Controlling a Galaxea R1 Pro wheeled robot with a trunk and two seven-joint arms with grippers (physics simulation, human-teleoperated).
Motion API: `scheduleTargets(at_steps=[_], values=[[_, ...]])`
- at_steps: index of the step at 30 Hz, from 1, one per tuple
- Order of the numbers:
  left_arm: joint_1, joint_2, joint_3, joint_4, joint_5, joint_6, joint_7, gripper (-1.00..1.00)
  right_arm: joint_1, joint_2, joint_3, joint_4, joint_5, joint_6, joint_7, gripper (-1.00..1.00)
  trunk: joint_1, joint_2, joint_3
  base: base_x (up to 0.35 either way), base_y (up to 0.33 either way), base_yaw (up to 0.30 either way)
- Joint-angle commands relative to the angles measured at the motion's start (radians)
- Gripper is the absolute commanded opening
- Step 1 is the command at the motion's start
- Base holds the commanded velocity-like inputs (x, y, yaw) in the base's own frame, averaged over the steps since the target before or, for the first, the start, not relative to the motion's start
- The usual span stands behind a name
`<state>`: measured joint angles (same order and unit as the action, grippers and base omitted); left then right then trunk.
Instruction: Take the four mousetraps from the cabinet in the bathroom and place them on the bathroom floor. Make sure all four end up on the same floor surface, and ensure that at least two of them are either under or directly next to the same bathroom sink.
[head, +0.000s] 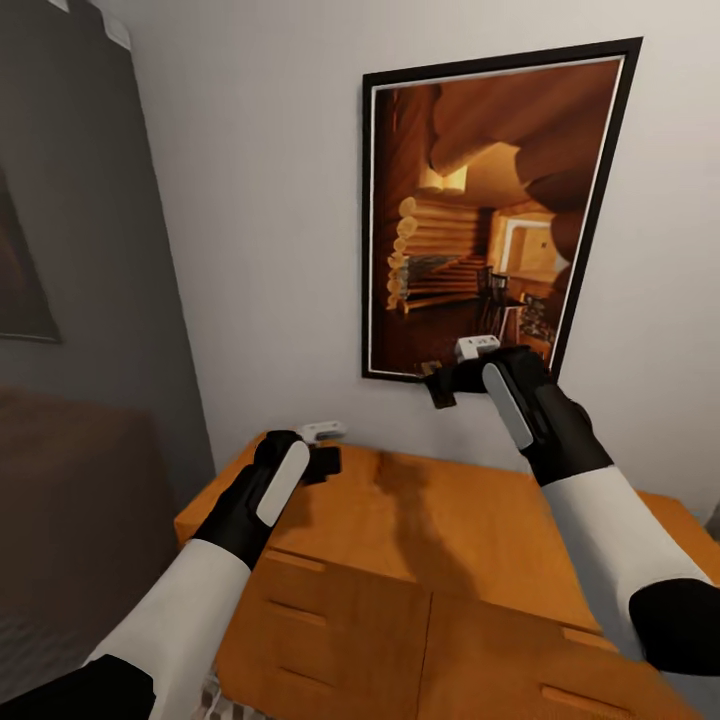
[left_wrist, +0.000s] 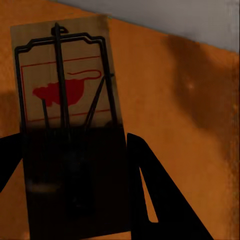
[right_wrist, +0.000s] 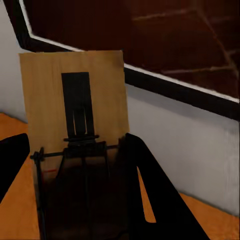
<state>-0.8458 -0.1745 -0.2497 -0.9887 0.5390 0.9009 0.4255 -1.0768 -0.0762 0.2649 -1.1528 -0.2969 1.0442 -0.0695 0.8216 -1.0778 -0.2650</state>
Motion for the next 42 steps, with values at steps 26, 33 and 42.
scheduleTargets(at_steps=[26, 33, 42], values=[[-0.001, 0.000, -0.168, 0.019, -0.010, -0.119, -0.121, -1.00, 0.373, -0.254, -0.348, -0.002, -0.001, 0.003, -0.010, -1.00, 0.000, -0.001, 0.028, 0.000, 0.000, -0.227], [-0.001, 0.000, -0.334, 0.137, -0.050, -0.362, -0.124, -1.00, 0.506, -0.255, -0.350, -0.001, 0.002, 0.003, -0.015, -1.00, 0.000, -0.001, 0.036, 0.000, 0.000, -0.227], [0.000, 0.000, -0.423, 0.120, -0.033, -0.407, -0.180, -1.00, 0.550, -0.254, -0.354, 0.002, 0.081, 0.003, -0.025, -1.00, 0.000, -0.001, 0.046, 0.000, 0.000, -0.227]])
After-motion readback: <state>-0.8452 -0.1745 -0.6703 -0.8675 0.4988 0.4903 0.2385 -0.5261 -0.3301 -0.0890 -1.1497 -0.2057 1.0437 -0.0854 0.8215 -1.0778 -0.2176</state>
